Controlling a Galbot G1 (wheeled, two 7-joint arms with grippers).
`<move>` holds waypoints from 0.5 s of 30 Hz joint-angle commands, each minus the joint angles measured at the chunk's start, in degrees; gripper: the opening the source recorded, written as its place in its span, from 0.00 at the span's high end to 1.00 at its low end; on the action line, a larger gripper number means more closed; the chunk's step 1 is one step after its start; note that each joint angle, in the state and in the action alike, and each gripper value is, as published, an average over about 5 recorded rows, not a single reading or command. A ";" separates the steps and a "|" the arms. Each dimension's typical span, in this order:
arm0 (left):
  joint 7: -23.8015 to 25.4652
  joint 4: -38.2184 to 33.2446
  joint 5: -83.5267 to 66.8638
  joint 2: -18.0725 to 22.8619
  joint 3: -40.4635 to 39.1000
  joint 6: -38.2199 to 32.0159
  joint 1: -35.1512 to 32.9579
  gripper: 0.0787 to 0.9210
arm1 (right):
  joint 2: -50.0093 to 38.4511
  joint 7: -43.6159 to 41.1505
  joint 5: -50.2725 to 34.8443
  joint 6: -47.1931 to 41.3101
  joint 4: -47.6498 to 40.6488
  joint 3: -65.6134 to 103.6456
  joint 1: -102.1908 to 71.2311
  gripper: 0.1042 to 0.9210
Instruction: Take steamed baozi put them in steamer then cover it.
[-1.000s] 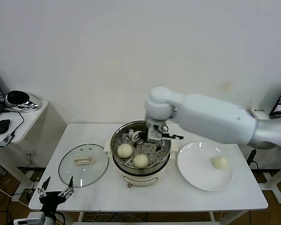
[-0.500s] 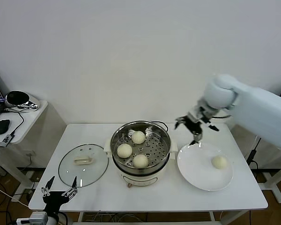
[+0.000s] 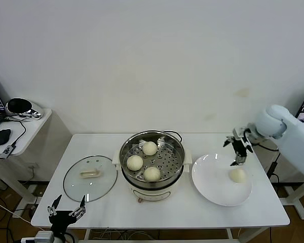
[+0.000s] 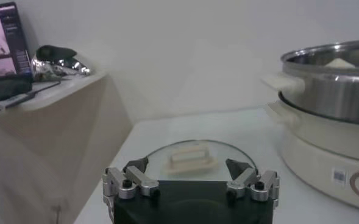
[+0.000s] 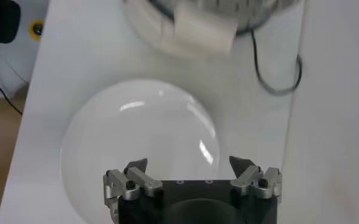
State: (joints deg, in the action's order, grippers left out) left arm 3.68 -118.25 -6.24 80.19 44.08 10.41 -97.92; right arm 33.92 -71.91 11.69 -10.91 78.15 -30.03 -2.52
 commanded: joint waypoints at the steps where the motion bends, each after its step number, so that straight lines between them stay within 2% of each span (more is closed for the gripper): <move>1: 0.05 0.43 0.06 -0.07 0.07 0.19 -0.07 0.12 | 2.35 0.71 7.37 3.74 -8.36 9.91 -12.21 0.12; 9: -0.02 1.46 -0.07 -0.33 0.17 0.06 0.25 0.12 | 7.67 1.29 14.89 10.07 -15.66 10.60 -12.43 0.12; 15: -0.03 2.67 0.01 -0.42 -0.01 0.03 0.83 0.12 | 9.63 2.95 16.50 10.76 -18.40 10.44 -12.51 0.12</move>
State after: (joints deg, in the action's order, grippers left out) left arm 3.68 -116.18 -6.27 79.79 44.10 10.42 -97.15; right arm 39.84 -70.47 22.61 -3.84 66.50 -21.96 -12.08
